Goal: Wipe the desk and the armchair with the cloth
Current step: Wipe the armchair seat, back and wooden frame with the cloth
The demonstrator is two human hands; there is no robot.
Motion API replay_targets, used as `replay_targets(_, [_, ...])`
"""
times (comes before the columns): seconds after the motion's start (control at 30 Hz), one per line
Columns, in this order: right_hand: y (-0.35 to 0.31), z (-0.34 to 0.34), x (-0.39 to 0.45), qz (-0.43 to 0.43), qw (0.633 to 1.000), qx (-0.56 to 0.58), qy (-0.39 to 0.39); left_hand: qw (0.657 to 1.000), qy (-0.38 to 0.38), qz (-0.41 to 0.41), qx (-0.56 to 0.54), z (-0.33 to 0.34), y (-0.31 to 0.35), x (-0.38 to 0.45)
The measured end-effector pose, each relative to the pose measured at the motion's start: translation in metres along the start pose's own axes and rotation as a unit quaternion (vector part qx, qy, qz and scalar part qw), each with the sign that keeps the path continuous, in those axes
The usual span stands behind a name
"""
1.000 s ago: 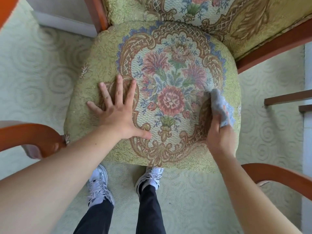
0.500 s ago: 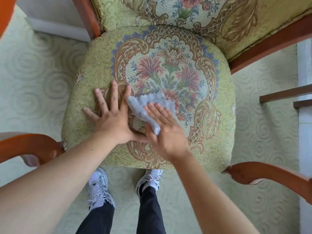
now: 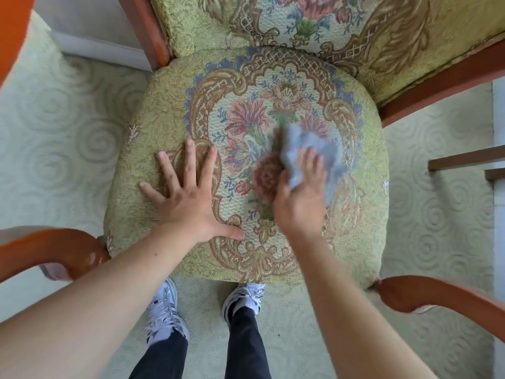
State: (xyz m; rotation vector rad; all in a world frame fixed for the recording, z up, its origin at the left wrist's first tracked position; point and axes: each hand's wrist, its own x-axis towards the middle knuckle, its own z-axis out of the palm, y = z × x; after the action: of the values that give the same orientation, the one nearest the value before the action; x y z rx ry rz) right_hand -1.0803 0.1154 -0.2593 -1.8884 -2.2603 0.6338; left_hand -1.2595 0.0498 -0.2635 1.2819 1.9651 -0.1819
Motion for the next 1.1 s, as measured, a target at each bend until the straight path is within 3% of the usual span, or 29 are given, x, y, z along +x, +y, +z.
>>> replay_targets(0.13, [-0.02,0.017,-0.022,-0.187,0.977,-0.022,-0.101,1.0,-0.002,-0.011,0.003,-0.003,0.002,0.0])
replay_targets(0.27, [0.026,-0.008,-0.009,-0.309,0.93,-0.134,-0.145,1.0,-0.004,-0.01,0.003,-0.001,0.001,0.0])
replay_targets(0.33, [0.047,-0.022,0.012,-0.244,0.952,-0.15,-0.106,1.0,-0.007,-0.005,-0.003,-0.001,0.001,0.001])
replay_targets(0.4, [0.056,-0.034,0.039,-0.105,0.989,-0.095,-0.047,1.0,-0.006,-0.008,-0.003,-0.001,0.0,0.003])
replay_targets(0.47, [0.055,-0.038,0.066,0.015,0.999,-0.025,-0.024,1.0,-0.005,-0.008,-0.001,-0.001,0.001,0.003])
replay_targets(0.53, [0.04,-0.031,0.082,0.049,0.999,-0.013,-0.013,1.0,-0.005,-0.009,0.002,-0.001,0.002,0.003])
replay_targets(0.6, [0.017,-0.017,0.078,-0.008,0.998,-0.05,-0.026,1.0,-0.011,-0.017,0.004,-0.002,0.002,0.003])
replay_targets(0.73, [-0.011,0.004,0.034,-0.247,0.961,-0.053,-0.113,0.998,-0.037,-0.046,0.016,-0.006,0.006,0.003])
replay_targets(0.93, [0.032,-0.014,0.006,-0.392,0.895,-0.068,-0.201,0.997,-0.05,-0.063,0.02,-0.012,0.011,-0.004])
replay_targets(1.03, [0.045,-0.038,0.0,-0.352,0.904,0.018,-0.241,0.995,-0.057,-0.079,0.012,-0.018,0.022,-0.011])
replay_targets(1.1, [0.043,-0.058,-0.005,-0.198,0.931,0.132,-0.276,0.994,-0.07,-0.084,-0.013,-0.023,0.03,-0.014])
